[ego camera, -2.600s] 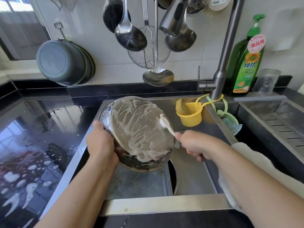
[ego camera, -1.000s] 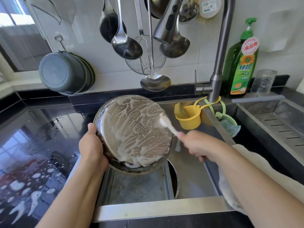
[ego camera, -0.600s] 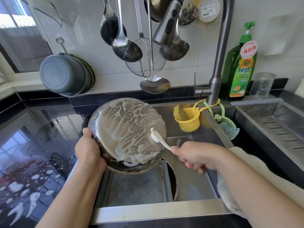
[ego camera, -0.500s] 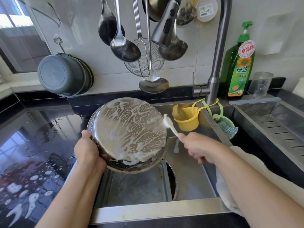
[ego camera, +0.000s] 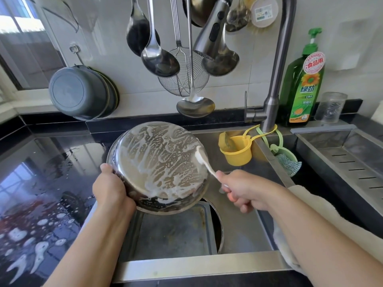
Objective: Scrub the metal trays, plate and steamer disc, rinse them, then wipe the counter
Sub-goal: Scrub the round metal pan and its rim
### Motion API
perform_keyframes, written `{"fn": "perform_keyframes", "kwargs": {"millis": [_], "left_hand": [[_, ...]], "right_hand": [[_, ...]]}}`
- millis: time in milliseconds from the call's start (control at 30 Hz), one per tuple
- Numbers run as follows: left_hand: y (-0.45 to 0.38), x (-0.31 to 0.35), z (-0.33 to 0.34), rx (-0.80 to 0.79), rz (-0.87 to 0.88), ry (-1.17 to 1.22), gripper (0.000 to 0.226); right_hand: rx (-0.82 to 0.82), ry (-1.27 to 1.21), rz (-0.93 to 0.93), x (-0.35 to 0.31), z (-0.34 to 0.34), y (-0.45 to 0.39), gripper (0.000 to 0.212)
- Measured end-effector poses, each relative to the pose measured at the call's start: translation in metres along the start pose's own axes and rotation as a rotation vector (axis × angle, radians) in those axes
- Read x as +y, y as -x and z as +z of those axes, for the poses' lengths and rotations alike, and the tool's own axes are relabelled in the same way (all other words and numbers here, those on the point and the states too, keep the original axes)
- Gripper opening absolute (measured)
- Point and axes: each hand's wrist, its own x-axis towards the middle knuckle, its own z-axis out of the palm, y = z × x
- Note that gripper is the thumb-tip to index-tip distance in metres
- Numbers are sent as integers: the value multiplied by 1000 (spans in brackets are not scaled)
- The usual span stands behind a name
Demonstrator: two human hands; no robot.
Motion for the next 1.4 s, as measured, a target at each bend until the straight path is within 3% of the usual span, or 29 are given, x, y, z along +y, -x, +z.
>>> {"fn": "perform_keyframes", "kwargs": {"millis": [267,433,600,767,867,967,1100,1167,1233,1300,1400], "left_hand": [[-1,-6,4,-44,58,-109,42],[-7,-22,7,-152,3,-283,42],[-12,-42,8,-183,-94,-419,45],[-20,-47,-3,-149,-144,-565,33],[-39,-52,-7,-171,-66,-750,32],[-57,-63,-8,-258,28,-1135,51],[-4,-54,-10,-409,0,-1499,24],[-4,-54,-12,-449,40,-1650,28],[-16,-55,-11,-380,167,-1635,35],[-18,-52,-5,-327,307,-1474,25],[10,-45,20,-461,404,-1199,21]], "right_hand": [[143,3,208,0,-8,-3,40],[283,96,92,5,-10,-17,56],[242,64,56,4,-8,-13,46],[173,72,42,8,-7,-15,45],[162,104,35,10,-7,-19,45],[156,131,19,12,-7,-20,48],[135,128,14,12,-5,-19,50],[117,126,8,12,-5,-19,50],[117,129,-1,13,-6,-23,49],[133,140,-28,14,-6,-25,43],[139,140,-135,9,-4,-26,28]]}}
